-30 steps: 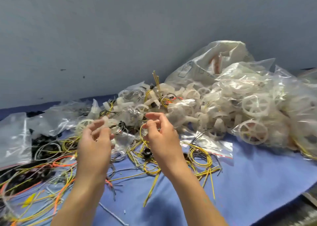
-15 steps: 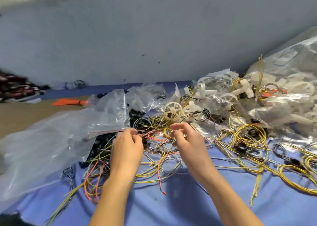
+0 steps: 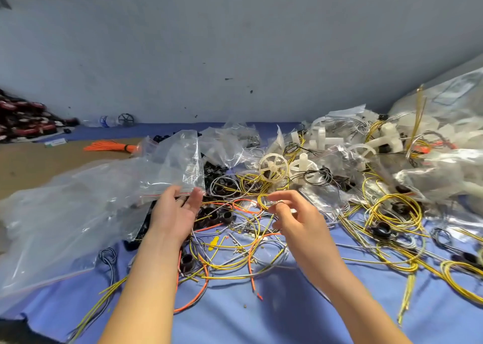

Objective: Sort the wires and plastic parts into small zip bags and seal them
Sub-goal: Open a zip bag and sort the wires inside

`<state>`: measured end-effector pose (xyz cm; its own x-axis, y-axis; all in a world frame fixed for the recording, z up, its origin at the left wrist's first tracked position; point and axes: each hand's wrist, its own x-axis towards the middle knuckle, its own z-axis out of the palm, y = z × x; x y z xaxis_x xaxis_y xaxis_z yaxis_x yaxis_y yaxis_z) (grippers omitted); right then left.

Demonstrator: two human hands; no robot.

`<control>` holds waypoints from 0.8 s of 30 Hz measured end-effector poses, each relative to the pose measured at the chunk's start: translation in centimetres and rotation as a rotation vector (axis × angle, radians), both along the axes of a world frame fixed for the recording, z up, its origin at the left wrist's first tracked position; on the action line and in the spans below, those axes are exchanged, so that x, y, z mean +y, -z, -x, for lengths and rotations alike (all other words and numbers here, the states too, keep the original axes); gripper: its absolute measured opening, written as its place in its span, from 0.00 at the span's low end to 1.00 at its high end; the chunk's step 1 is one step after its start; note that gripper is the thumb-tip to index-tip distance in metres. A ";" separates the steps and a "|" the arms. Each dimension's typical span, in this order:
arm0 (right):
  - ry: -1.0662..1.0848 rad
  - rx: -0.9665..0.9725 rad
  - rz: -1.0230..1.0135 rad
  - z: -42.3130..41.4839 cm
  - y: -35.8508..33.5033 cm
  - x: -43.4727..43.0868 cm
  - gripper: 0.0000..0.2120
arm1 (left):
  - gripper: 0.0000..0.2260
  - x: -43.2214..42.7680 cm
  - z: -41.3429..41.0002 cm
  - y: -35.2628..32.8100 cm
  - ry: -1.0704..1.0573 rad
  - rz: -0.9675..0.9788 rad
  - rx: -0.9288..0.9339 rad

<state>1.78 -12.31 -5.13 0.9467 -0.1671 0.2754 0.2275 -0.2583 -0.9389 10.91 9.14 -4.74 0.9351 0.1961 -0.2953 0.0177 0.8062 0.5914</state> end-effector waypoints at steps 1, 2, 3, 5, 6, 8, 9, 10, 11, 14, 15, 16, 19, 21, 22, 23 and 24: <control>0.003 0.000 0.014 0.2 0.0 -0.4 0.13 | 0.15 -0.1 -0.2 -0.1 -0.029 -0.026 0.009; 0.006 -0.001 0.029 0.3 -0.1 -0.9 0.12 | 0.09 -0.3 -0.4 -0.2 -0.067 -0.075 0.036; 0.010 -0.004 0.046 0.5 -0.1 -1.4 0.12 | 0.05 -0.7 -0.4 -0.3 -0.106 -0.141 0.063; 0.024 -0.017 0.083 1.0 -0.3 -2.5 0.12 | 0.04 -1.7 -0.3 -0.6 -0.168 -0.274 0.086; 0.028 -0.018 0.089 1.0 -0.4 -2.8 0.12 | 0.05 -2.0 -0.3 -0.9 -0.188 -0.313 0.083; 0.034 -0.017 0.080 1.3 -0.5 -3.7 0.12 | 0.05 -3.0 0.1 -1.5 -0.209 -0.356 0.070; 0.038 -0.014 0.075 1.4 -0.5 -4.1 0.12 | 0.05 -3.4 0.3 -1.9 -0.214 -0.373 0.068; 0.045 -0.009 0.073 1.5 -0.5 -4.5 0.12 | 0.05 -3.8 0.6 -2.1 -0.219 -0.378 0.074; 0.052 -0.007 0.075 1.6 -0.5 -4.9 0.12 | 0.05 -4.1 1.0 -2.3 -0.216 -0.361 0.090; 0.065 -0.021 0.073 1.7 -0.8 -5.5 0.12 | 0.05 -5.3 2.8 -2.3 -0.141 -0.269 0.143; 0.064 -0.020 0.076 1.7 -0.8 -5.5 0.12 | 0.07 -5.8 3.6 -2.2 -0.103 -0.266 0.160; 0.058 -0.005 0.075 1.6 -0.9 -5.5 0.11 | 0.07 -6.4 4.5 -2.2 -0.065 -0.275 0.168; 0.013 0.139 0.060 1.0 -0.6 -4.9 0.08 | 0.09 -8.4 6.9 -1.9 0.029 -0.365 0.150; -0.054 0.287 -0.074 0.6 -0.6 -4.1 0.06 | 0.09 -9.5 8.1 -1.5 0.076 -0.469 0.128; -0.108 0.361 -0.182 0.4 -0.8 -3.6 0.07 | 0.10 -9.9 8.6 -1.3 0.115 -0.522 0.117; -0.160 0.418 -0.278 0.2 -1.0 -3.0 0.10 | 0.10 -10.3 9.1 -1.1 0.161 -0.569 0.106; -0.200 0.446 -0.341 0.0 -1.1 -2.5 0.13 | 0.10 -10.5 9.5 -0.9 0.202 -0.607 0.094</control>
